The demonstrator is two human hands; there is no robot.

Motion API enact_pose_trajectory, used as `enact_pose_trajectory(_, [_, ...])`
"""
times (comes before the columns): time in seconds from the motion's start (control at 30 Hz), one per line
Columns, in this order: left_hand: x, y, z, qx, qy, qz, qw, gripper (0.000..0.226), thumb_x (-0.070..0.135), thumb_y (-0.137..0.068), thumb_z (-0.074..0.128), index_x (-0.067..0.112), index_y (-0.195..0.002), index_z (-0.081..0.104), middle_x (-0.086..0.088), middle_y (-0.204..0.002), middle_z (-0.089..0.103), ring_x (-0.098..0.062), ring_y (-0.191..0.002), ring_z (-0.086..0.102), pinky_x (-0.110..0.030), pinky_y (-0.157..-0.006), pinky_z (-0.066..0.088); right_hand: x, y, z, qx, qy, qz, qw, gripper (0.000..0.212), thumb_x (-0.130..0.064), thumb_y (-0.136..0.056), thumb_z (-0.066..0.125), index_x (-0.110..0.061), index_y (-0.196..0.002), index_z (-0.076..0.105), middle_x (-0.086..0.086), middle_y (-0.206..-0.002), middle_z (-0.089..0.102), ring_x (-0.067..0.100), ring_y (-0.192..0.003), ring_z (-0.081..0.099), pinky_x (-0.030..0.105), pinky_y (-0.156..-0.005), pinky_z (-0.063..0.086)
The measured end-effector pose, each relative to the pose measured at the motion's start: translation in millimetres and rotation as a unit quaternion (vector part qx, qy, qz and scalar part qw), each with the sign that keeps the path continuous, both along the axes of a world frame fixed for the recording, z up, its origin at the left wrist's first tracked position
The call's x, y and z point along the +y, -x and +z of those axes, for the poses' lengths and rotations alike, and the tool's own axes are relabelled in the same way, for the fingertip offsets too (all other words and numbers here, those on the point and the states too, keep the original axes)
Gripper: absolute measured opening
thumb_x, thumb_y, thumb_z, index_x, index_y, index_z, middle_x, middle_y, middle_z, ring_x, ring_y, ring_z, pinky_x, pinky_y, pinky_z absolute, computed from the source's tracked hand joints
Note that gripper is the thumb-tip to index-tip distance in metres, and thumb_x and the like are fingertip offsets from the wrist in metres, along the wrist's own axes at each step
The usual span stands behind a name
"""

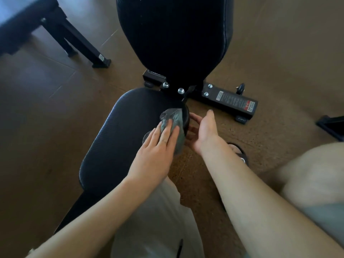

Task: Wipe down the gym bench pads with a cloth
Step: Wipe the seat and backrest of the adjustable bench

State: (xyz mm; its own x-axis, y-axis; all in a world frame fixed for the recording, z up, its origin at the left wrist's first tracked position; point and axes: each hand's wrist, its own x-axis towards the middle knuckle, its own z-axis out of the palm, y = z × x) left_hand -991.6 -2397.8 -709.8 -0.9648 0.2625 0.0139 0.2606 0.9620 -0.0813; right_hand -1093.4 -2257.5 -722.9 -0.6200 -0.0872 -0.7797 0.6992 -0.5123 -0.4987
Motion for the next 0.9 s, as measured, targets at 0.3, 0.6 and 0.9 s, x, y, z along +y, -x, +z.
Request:
enact_pose_trajectory(0.3, [15.1, 32.0, 8.2, -0.045, -0.012, 0.036, 0.998, 0.067, 0.034, -0.107, 0.038, 0.005, -0.163, 0.013, -0.020, -0.169, 0.011, -0.038, -0.156, 0.014, -0.044, -0.124, 0.005, -12.8, 17.5, 0.1, -0.017, -0.021, 0.029, 0.999, 0.068, -0.068, -0.101, 0.020, -0.024, -0.135, 0.059, 0.014, -0.133, 0.063, 0.037, -0.124, 0.057, 0.060, -0.111, 0.039])
enact_pose_trajectory(0.6, [39.8, 132.3, 3.2, -0.074, -0.061, 0.017, 0.995, 0.040, 0.036, -0.106, 0.032, 0.020, -0.137, 0.052, -0.006, -0.149, 0.049, -0.025, -0.145, 0.034, -0.040, -0.123, 0.021, -17.6, 24.3, 3.1, 0.000, -0.066, -0.034, 0.997, 0.080, -0.075, -0.094, 0.027, -0.017, -0.140, 0.056, 0.013, -0.127, 0.067, 0.032, -0.117, 0.063, 0.051, -0.109, 0.045])
enact_pose_trajectory(0.9, [-8.8, 77.8, 21.2, -0.083, -0.062, -0.091, 0.990, 0.052, 0.044, -0.110, 0.031, 0.034, -0.160, 0.026, -0.003, -0.169, 0.021, -0.027, -0.156, 0.016, -0.033, -0.121, -0.002, -28.3, 20.7, 1.0, 0.033, -0.124, -0.029, 0.991, 0.068, -0.071, -0.096, 0.024, -0.026, -0.114, 0.071, 0.007, -0.112, 0.075, 0.027, -0.111, 0.066, 0.051, -0.109, 0.043])
